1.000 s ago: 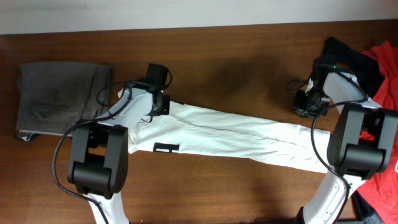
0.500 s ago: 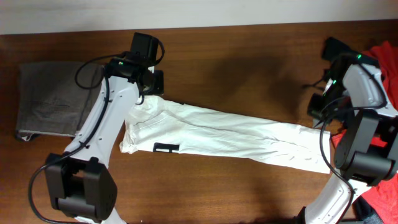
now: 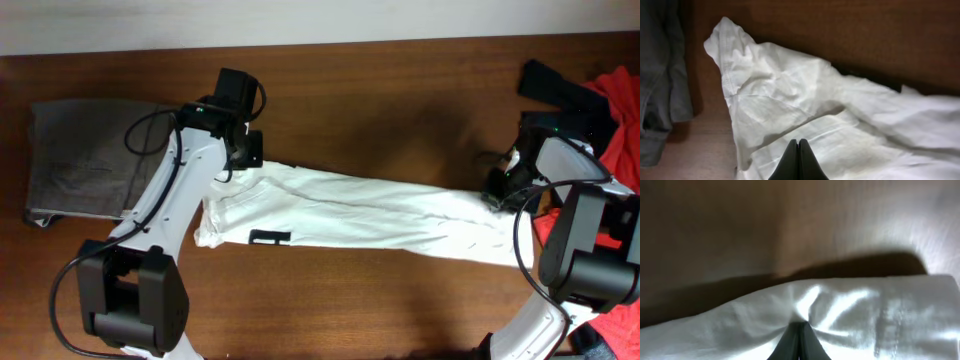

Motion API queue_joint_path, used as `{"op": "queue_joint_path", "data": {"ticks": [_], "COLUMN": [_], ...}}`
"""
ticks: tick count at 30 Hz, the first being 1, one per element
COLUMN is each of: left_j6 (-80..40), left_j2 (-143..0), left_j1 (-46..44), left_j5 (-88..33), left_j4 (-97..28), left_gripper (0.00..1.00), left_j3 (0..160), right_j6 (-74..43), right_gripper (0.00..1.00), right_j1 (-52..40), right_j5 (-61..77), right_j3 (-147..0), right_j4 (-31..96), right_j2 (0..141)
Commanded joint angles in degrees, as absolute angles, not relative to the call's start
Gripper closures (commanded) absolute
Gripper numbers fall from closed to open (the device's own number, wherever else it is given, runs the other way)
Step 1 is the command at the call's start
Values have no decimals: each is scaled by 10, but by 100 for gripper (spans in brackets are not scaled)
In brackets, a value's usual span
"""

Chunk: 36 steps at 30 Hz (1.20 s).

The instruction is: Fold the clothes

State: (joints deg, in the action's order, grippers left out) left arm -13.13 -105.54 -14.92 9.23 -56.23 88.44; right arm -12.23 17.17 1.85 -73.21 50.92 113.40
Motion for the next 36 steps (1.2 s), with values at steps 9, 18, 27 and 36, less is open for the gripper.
{"op": "queue_joint_path", "data": {"ticks": [9,18,27,36], "left_j6": [-137,-137,-137,-137], "left_j2": [-1060,-1060,-1060,-1060], "left_j1": [-145,-145,-145,-145], "left_j5": [88,88,89,88], "left_j4": [-563,-570,-575,-576], "left_gripper": [100,100,99,99], "left_j3": [875,875,874,874], "right_j6": [-97,-62,-43,0], "right_gripper": [93,69,60,63], "right_j1": [170,190,267,287], "right_j5": [64,43,41,90], "right_j3": [-765,-929,-891,-802], "right_j4": [486,669,652,532], "right_j2": [1169,1157,1157,1158]}}
